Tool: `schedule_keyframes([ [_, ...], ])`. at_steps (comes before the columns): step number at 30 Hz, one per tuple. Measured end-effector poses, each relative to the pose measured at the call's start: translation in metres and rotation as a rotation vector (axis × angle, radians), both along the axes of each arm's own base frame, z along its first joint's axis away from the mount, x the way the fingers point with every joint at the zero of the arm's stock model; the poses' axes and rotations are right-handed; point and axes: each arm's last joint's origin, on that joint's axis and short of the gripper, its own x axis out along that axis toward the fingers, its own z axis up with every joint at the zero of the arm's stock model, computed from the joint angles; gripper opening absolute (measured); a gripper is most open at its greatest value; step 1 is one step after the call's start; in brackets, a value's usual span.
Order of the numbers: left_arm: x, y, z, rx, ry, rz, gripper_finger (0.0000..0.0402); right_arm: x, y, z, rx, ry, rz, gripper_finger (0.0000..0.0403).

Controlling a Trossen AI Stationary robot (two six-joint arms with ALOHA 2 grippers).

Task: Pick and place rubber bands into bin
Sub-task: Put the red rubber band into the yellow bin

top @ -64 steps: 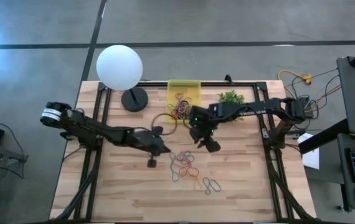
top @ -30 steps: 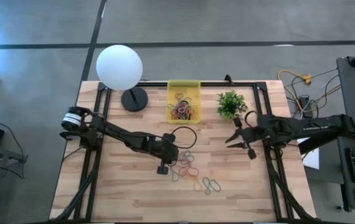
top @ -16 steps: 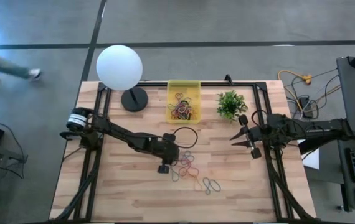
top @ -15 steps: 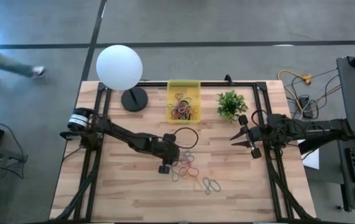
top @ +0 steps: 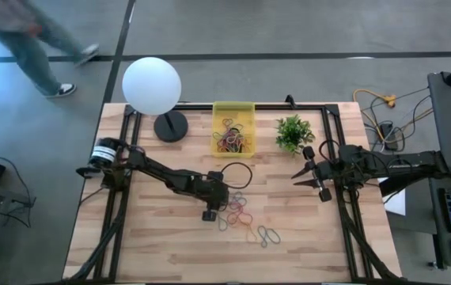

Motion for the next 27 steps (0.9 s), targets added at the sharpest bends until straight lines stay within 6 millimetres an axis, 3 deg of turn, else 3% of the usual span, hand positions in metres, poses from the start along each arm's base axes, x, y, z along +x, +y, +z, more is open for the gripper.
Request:
schedule_keyframes([
  [7,0.001,0.0,-0.005,-0.003,0.015,0.001,0.0086,0.0,0.0,-0.001,0.0,0.007,0.0,0.0082],
  [14,-0.001,0.002,-0.008,-0.02,0.06,0.018,0.0008,0.0,0.0,0.0,0.0,0.006,0.0,0.0082],
  [27,0.003,0.005,0.011,0.035,-0.009,0.025,0.0,0.0,0.0,0.0,0.007,0.009,-0.002,0.0082],
])
